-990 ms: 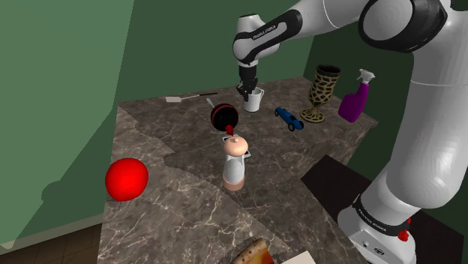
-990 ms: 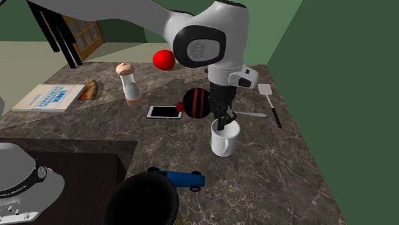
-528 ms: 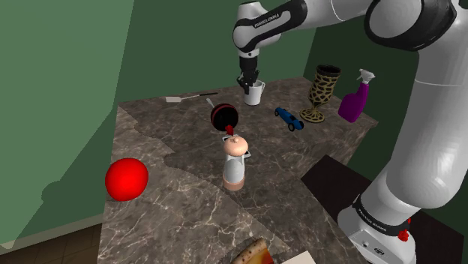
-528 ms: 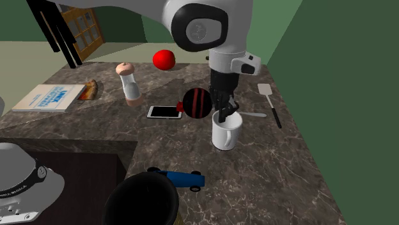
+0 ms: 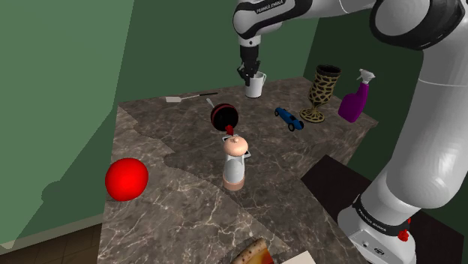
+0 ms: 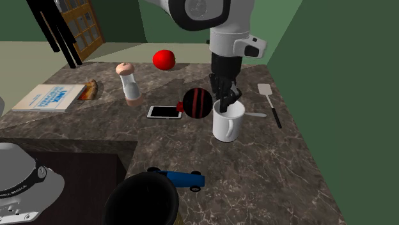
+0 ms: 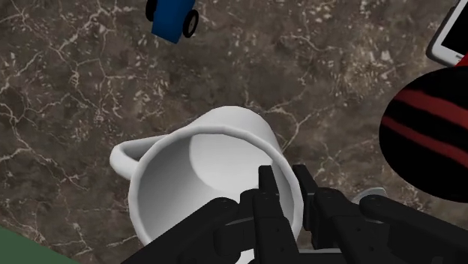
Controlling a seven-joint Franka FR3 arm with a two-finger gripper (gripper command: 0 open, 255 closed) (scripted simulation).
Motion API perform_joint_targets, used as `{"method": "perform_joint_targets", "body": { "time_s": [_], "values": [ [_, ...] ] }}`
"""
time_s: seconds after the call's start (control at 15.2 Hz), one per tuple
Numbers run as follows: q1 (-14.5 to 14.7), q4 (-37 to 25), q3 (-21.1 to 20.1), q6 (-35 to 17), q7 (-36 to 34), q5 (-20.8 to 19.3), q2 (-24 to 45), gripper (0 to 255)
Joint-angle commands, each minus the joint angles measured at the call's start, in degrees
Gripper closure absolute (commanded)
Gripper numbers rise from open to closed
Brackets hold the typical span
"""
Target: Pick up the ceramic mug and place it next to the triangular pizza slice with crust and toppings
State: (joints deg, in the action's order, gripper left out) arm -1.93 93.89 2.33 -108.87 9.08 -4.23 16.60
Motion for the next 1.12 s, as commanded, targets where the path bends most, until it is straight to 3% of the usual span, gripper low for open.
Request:
{"method": "perform_joint_targets", "body": {
  "time_s": [0.0,0.92,1.06],
  "values": [
    [0.06,-0.92,-0.03,1.32,0.02,0.01,-0.4,255],
    [0.1,-10.86,-0.03,11.71,0.74,0.16,-0.87,255],
    [1.43,-6.35,-0.76,10.62,-1.39,-0.08,-4.13,255]
  ]
}}
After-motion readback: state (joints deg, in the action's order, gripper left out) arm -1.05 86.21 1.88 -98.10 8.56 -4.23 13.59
